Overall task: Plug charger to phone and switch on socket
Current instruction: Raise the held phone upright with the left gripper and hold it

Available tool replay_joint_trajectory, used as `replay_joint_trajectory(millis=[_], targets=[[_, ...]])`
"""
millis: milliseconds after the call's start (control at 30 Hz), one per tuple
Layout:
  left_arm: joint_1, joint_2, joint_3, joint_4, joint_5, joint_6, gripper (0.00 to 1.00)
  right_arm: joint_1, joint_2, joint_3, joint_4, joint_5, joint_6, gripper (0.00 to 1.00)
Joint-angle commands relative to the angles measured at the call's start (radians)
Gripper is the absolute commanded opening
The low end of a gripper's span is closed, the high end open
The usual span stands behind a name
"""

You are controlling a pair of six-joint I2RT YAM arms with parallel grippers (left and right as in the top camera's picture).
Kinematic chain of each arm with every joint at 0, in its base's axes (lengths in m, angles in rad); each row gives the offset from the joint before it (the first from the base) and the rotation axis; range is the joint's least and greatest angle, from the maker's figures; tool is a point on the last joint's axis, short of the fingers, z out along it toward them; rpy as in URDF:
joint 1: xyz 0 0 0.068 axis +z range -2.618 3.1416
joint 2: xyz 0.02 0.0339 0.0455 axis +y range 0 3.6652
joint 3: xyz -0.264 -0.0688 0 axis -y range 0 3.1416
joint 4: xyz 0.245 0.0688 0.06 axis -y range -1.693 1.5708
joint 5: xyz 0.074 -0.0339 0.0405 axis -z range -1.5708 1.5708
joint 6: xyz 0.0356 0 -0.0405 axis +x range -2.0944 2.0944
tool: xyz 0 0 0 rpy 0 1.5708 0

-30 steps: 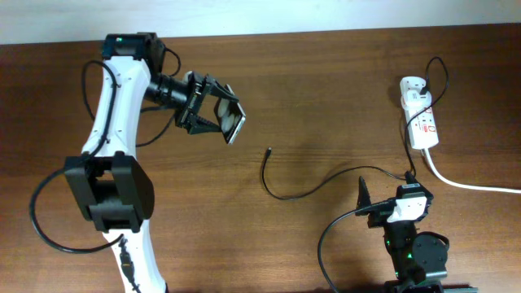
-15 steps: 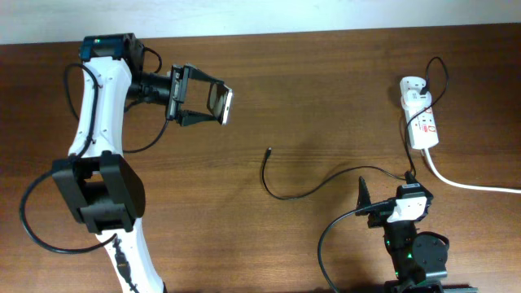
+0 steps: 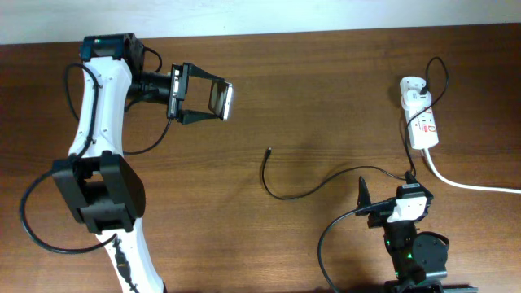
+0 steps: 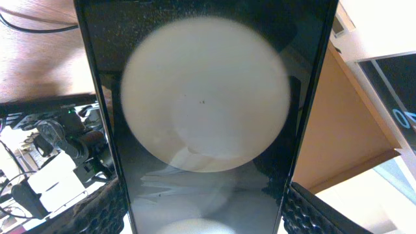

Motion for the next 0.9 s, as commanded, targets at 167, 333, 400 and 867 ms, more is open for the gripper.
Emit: replay_joint_trajectory(millis=[167,333,400,867], targets=[[0.003,0.002,0.026,-0.004,0.053,-0.047,0.12,0.007,-0.007,-0.008,-0.002,-0.006,0.004,0.99],[0.003,0.002,0.026,-0.004,0.053,-0.047,0.12,0.007,-0.007,-0.008,-0.002,-0.006,0.004,0.99],[0.003,0.002,0.026,-0.004,0.053,-0.047,0.12,0.007,-0.007,-0.008,-0.002,-0.006,0.004,0.99],[0.003,0.002,0.026,0.002,0.021,-0.047,0.13,0.007,-0.007,-0.008,-0.002,-0.006,0.004,0.99]])
